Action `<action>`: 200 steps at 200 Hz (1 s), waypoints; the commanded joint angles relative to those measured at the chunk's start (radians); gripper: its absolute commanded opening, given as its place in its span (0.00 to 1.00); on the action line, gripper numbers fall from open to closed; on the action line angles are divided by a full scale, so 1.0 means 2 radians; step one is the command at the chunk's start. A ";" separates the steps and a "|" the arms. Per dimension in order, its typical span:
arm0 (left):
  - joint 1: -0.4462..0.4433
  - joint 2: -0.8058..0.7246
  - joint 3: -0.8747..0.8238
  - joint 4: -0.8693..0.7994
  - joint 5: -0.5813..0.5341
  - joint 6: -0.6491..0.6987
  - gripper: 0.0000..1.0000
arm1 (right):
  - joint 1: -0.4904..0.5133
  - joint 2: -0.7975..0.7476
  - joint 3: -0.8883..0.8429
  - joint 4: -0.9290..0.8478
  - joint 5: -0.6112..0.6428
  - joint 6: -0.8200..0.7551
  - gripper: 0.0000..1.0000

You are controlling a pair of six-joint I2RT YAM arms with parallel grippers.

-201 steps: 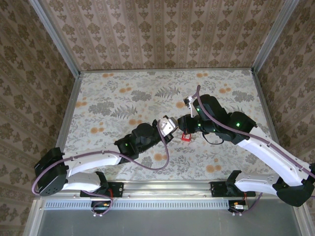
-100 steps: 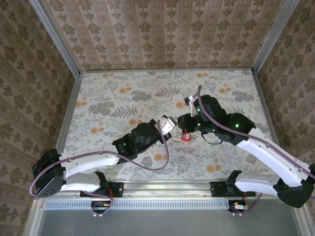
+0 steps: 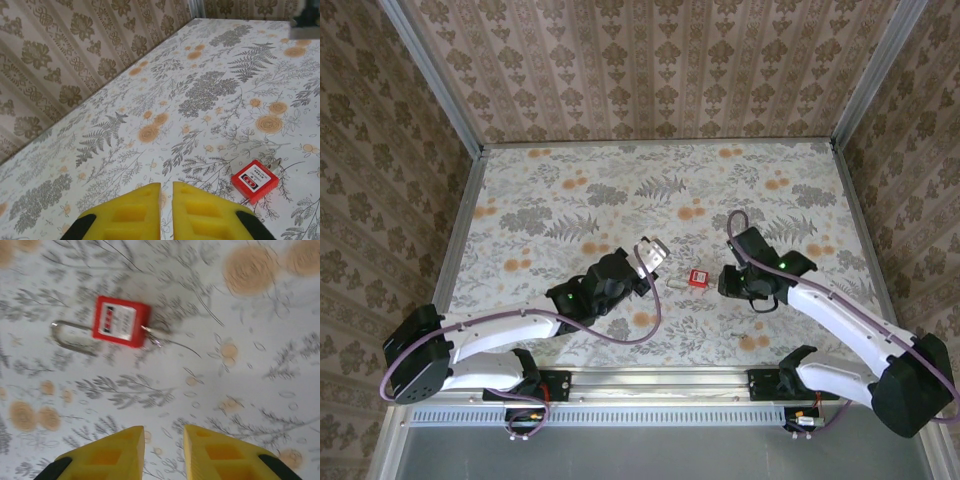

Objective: Unlock with the key

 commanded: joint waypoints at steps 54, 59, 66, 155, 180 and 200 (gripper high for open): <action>-0.001 -0.016 -0.029 -0.012 0.007 -0.071 0.14 | 0.034 -0.127 -0.086 -0.132 0.082 0.227 0.27; -0.002 -0.018 -0.030 -0.013 0.006 -0.073 0.13 | 0.039 -0.124 -0.088 -0.140 0.083 0.237 0.26; -0.002 -0.021 -0.031 -0.018 0.005 -0.074 0.13 | 0.046 -0.124 -0.095 -0.143 0.082 0.248 0.25; -0.002 -0.078 -0.082 -0.009 -0.004 -0.093 0.11 | 0.063 -0.158 -0.183 -0.066 -0.001 0.345 0.20; -0.002 -0.085 -0.085 -0.009 -0.004 -0.094 0.11 | 0.063 -0.180 -0.199 -0.054 -0.008 0.357 0.18; -0.002 -0.084 -0.082 -0.011 -0.002 -0.093 0.10 | 0.066 -0.177 -0.203 -0.042 -0.011 0.358 0.19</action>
